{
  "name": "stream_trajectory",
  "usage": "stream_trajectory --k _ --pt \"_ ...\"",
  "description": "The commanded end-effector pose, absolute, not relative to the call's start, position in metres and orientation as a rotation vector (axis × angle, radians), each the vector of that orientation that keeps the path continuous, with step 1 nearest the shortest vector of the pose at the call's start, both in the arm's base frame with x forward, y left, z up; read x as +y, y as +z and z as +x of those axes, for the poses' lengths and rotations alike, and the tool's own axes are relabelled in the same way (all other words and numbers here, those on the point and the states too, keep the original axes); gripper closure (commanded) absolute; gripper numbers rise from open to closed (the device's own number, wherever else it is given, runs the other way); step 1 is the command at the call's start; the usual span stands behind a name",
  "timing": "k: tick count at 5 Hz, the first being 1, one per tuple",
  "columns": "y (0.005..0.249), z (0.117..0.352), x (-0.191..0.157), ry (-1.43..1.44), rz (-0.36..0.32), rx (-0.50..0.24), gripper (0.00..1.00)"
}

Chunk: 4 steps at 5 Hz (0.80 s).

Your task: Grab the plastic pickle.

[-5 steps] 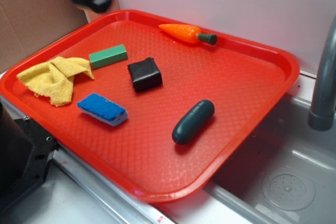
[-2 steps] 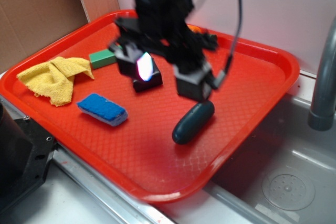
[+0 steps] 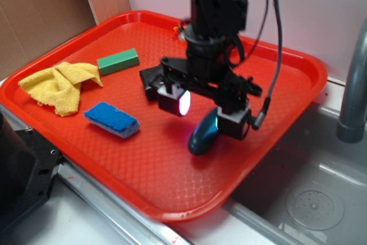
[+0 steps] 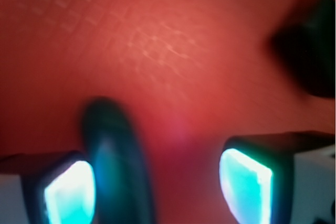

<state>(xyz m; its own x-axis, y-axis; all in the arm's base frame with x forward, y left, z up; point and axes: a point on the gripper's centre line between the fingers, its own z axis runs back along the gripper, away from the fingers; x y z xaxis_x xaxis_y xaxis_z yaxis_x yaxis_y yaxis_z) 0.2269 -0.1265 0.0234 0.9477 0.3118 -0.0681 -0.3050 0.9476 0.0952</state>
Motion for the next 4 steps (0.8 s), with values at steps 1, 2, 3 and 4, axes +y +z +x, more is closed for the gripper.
stream_trajectory --k 1,2,3,4 --pt "0.018 0.236 -0.128 0.295 0.048 0.034 1.0" --pt "0.023 0.235 -0.122 0.298 0.019 0.044 1.0" --pt "0.035 0.239 -0.115 0.286 0.032 0.041 1.0" --pt "0.072 0.251 -0.096 0.178 0.036 0.047 1.0"
